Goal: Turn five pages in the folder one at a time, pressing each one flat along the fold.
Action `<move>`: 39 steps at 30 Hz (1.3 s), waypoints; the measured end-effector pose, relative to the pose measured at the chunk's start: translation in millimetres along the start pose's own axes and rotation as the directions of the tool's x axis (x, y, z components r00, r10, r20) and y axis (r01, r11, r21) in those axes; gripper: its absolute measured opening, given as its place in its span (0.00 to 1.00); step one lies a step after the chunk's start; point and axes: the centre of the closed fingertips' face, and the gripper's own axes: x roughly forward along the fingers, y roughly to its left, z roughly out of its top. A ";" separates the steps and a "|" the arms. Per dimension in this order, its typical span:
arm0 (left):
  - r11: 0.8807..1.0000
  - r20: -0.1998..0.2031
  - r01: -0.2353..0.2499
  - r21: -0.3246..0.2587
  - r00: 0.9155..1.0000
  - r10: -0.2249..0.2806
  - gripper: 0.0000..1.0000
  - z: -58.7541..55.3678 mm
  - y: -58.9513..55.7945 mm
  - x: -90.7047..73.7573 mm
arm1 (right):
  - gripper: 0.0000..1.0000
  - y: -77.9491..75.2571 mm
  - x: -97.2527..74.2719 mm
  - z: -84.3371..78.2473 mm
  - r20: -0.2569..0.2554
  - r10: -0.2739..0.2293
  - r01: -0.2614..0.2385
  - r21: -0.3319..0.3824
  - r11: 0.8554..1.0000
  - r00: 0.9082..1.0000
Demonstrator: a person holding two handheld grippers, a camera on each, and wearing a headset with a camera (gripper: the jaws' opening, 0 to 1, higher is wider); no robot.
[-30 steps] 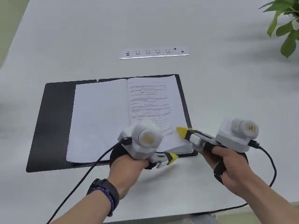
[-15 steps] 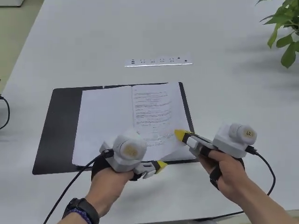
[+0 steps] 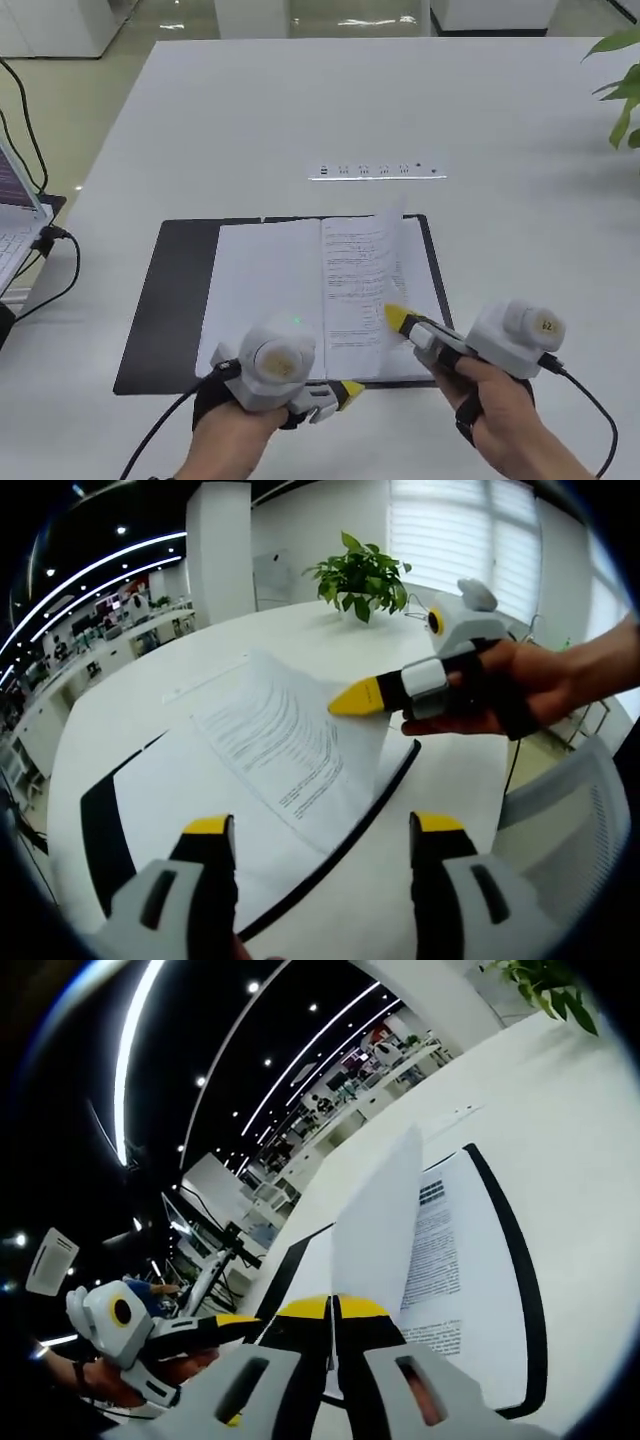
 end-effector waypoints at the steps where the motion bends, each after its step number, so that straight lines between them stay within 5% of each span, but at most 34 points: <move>1: 1.000 0.002 -0.005 -0.004 1.000 0.005 0.71 -0.4 1.9 -1.8 | 0.00 1.8 1.0 -0.3 0.000 0.002 -0.002 0.001 1.000 1.000; 17: 0.997 0.044 -0.059 -0.049 0.997 0.061 0.71 8.4 23.1 -30.6 | 0.00 35.5 23.4 -8.0 -0.009 0.042 -0.042 0.016 0.999 0.999; 31: 0.993 0.061 -0.089 -0.083 0.994 0.094 0.72 3.6 36.8 -53.2 | 0.00 80.3 56.5 -27.1 -0.057 0.119 -0.117 0.030 0.993 0.991; 39: 0.985 0.065 -0.121 -0.120 0.989 0.129 0.72 -3.0 47.0 -66.9 | 0.00 91.2 64.2 -31.7 -0.072 0.138 -0.134 0.051 0.990 0.988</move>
